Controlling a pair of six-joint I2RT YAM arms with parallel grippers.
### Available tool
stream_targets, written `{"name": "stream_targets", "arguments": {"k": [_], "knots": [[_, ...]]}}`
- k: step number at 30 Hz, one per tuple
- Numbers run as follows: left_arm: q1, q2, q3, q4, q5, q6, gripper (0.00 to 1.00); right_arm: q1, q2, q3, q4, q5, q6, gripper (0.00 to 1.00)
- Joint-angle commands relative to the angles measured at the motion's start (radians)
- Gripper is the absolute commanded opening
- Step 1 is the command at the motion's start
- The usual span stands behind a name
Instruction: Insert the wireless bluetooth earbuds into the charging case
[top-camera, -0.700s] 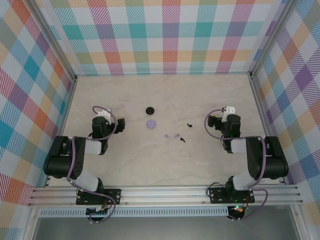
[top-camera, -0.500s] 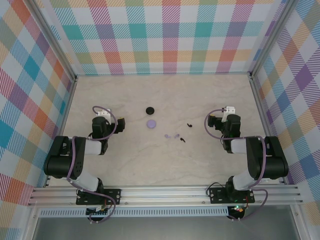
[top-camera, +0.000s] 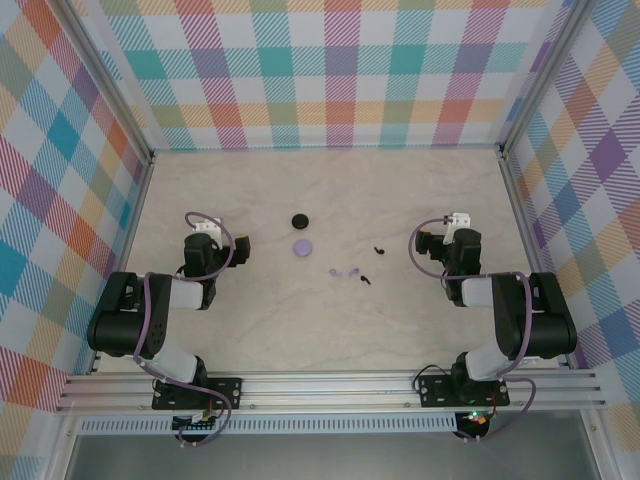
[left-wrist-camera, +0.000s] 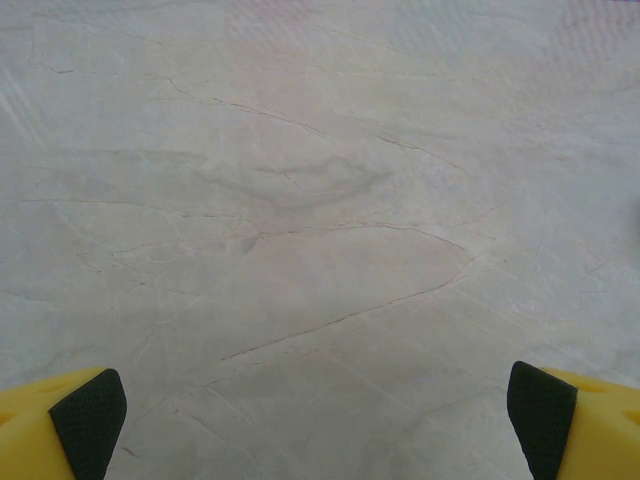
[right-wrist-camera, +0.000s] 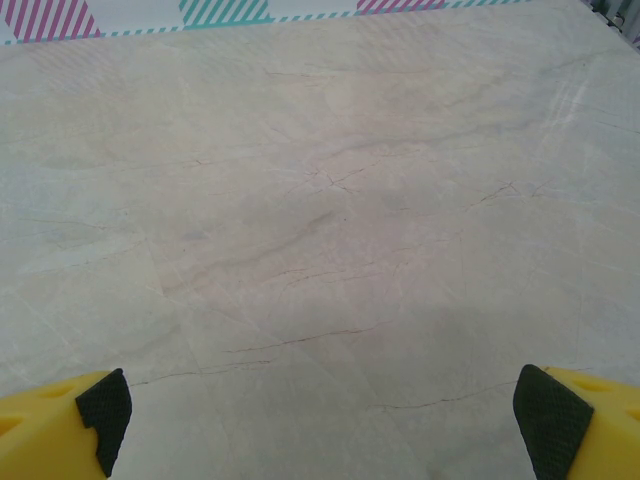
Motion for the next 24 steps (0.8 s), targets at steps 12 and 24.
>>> {"name": "stream_targets", "arguments": {"k": [12,24], "knots": [[0.009,-0.25,0.16,-0.51,-0.038,-0.156,1.0,0.004,-0.173,0.274,-0.683,-0.034,0.128,1.0],[-0.006,-0.377,0.358,-0.959,0.209,-0.438,1.0,0.07,-0.027,0.627,-1.155,-0.331,0.284,1.0]]}}
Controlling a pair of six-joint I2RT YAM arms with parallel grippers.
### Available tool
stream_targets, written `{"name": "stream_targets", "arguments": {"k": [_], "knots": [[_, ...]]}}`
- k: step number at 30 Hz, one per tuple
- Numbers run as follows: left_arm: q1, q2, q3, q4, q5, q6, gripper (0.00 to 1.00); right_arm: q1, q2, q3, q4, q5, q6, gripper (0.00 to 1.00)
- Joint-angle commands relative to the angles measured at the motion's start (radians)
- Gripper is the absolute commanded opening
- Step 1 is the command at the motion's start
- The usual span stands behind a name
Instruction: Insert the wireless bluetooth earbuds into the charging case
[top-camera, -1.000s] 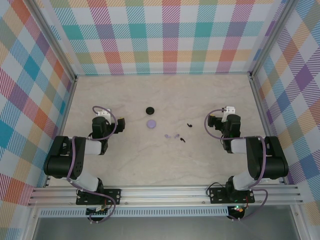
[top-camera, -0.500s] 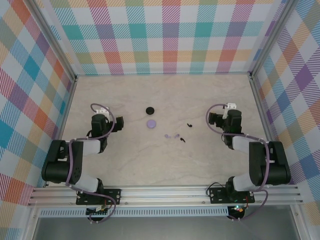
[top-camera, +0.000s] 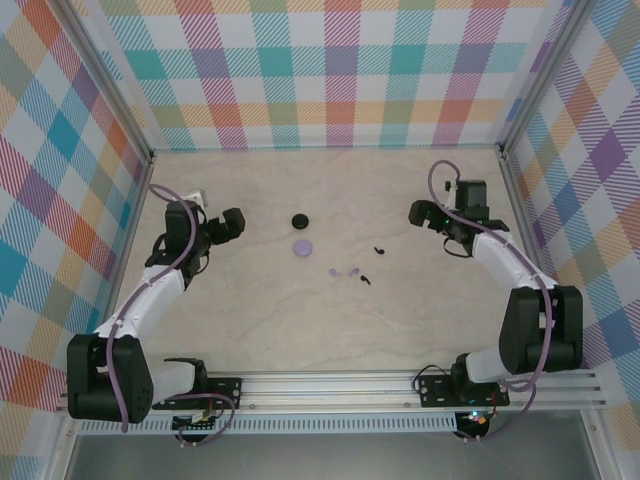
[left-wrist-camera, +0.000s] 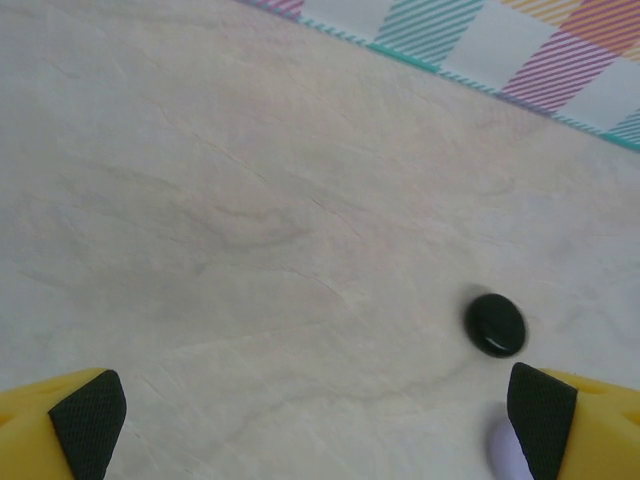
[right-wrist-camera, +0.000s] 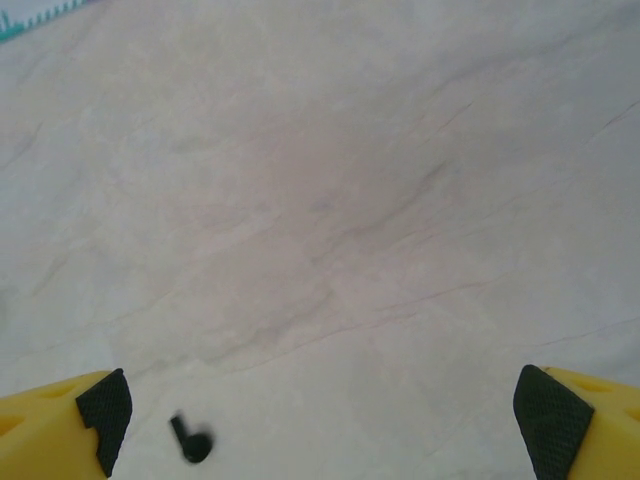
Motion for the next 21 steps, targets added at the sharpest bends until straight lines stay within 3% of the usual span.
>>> {"name": "stream_targets", "arguments": {"k": [1,9,21], "knots": [[-0.012,-0.018,0.02,-0.151,0.125,-0.155,1.0,0.061,0.066,0.087,-0.157,-0.132,0.043,1.0],[-0.095,0.022,0.019,-0.203,0.217,-0.336,1.0,0.255,0.259,0.243,-0.179,-0.266,0.009,0.96],[-0.253,0.156,-0.073,0.009,0.212,-0.54,0.82,0.419,0.618,0.61,-0.331,-0.414,0.01,0.53]]}}
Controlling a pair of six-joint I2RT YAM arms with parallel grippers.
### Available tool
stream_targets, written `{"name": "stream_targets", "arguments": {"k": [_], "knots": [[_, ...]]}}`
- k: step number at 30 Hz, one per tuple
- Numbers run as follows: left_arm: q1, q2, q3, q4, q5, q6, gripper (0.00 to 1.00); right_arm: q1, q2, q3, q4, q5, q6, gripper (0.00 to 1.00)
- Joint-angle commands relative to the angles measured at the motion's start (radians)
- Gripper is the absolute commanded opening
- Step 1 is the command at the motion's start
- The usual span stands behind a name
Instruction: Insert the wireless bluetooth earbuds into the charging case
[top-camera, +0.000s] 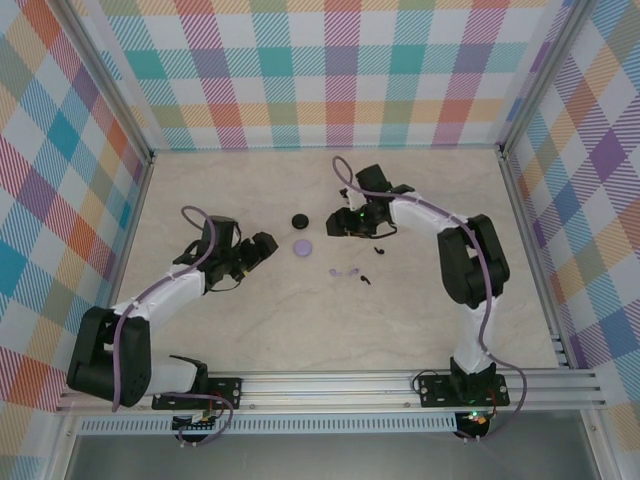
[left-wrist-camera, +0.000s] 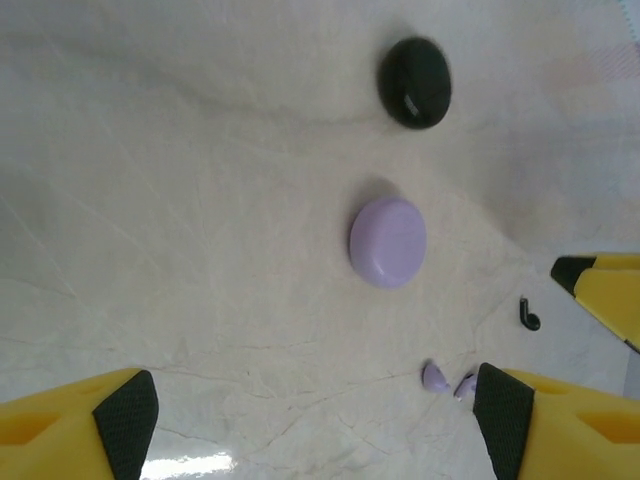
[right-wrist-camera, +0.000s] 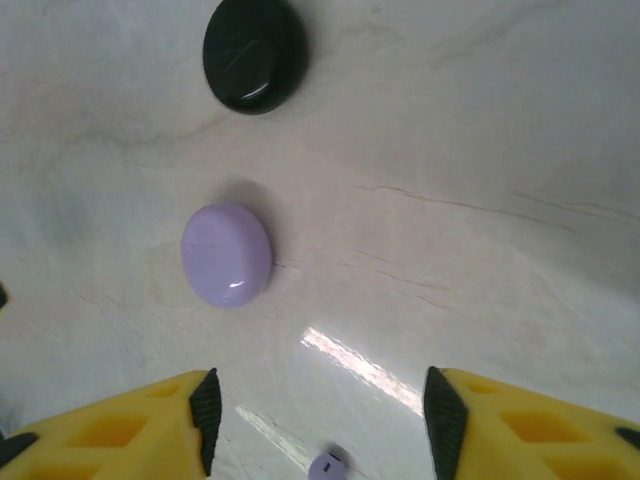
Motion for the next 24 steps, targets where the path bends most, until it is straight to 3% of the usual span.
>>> {"name": "stream_targets", "arguments": {"k": [1,12,24], "knots": [[-0.043,0.05,-0.012,0.094,0.014,-0.077,0.8,0.022,0.073,0.098,-0.088,-0.09,-0.008,0.5],[-0.077,0.241,0.005,0.286,0.031,-0.125,0.59,0.056,0.27,0.337,-0.212,-0.164,0.014,0.3],[-0.079,0.391,0.074,0.387,0.093,-0.151,0.54,0.062,0.356,0.438,-0.262,-0.193,0.03,0.27]]}}
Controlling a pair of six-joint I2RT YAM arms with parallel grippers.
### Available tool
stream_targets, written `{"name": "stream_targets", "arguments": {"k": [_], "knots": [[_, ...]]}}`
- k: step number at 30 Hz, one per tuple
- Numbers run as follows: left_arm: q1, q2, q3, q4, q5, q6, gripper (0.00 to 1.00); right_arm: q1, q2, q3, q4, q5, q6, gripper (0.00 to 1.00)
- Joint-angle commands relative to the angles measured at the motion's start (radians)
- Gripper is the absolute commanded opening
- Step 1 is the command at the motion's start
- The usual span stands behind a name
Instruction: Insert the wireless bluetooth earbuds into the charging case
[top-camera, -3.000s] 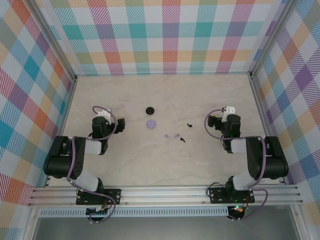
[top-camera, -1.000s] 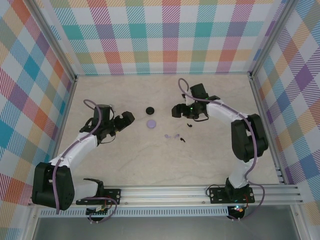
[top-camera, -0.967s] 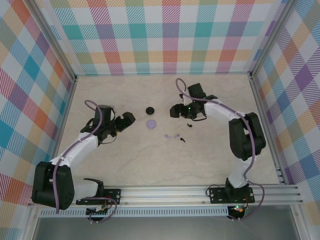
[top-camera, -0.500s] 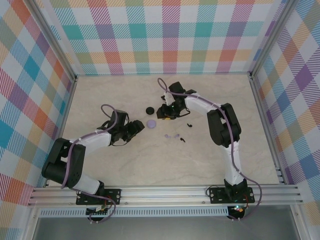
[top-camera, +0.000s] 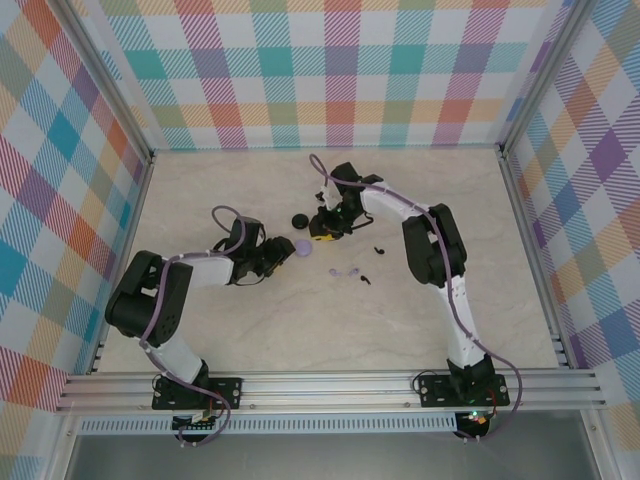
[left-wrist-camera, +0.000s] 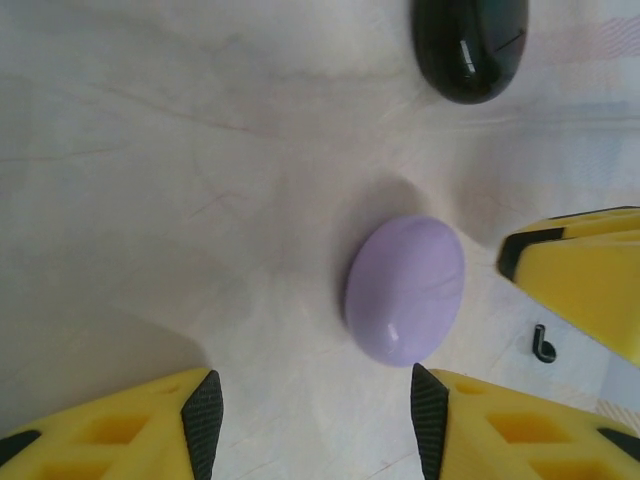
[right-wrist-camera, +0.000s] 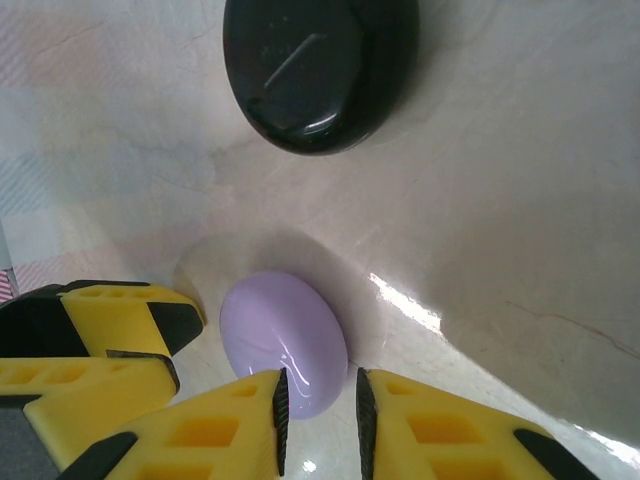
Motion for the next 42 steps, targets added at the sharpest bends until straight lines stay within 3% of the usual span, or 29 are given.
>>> {"name": "stream_targets", "arguments": {"k": [1,16,30,42], "knots": [[-0.009,0.039,0.035,0.055,0.033,-0.019,0.54,0.009,0.027,0.048,-0.045,-0.033,0.014,0.27],[-0.013,0.173,0.107,0.123,0.098,-0.051,0.46,0.014,0.087,0.107,-0.096,-0.045,0.018,0.23],[-0.014,0.175,0.156,-0.031,0.044,-0.005,0.46,0.015,-0.022,0.004,-0.057,0.026,0.042,0.24],[-0.014,0.166,0.14,-0.035,0.063,0.016,0.45,0.016,-0.032,-0.035,-0.009,-0.034,0.079,0.24]]}}
